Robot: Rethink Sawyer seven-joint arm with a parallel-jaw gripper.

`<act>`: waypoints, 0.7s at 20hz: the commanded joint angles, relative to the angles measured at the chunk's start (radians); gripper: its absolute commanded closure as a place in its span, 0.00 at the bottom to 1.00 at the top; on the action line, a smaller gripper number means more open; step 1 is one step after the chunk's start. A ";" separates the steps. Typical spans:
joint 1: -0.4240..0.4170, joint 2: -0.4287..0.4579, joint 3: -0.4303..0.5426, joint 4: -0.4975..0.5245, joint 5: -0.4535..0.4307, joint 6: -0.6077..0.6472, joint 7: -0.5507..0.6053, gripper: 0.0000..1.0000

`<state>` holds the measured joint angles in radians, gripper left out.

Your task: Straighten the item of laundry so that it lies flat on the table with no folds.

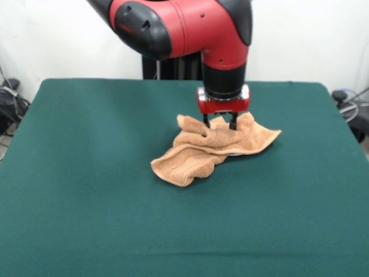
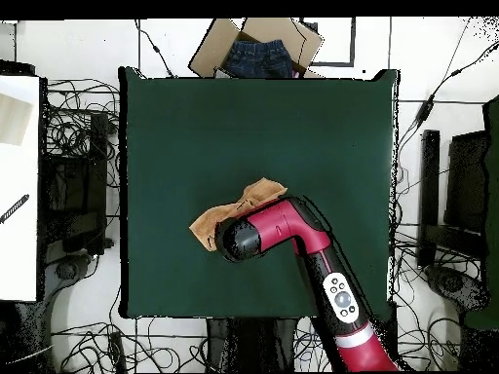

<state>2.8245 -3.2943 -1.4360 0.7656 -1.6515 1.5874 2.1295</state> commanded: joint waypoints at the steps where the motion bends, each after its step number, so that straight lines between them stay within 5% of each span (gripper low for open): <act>1: 0.060 -0.018 -0.084 -0.187 -0.123 -0.091 0.188 0.00; 14: 0.071 -0.011 -0.082 -0.221 -0.092 -0.047 0.143 0.00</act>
<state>2.8408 -3.2920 -1.4360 0.7498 -1.6522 1.5947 2.1295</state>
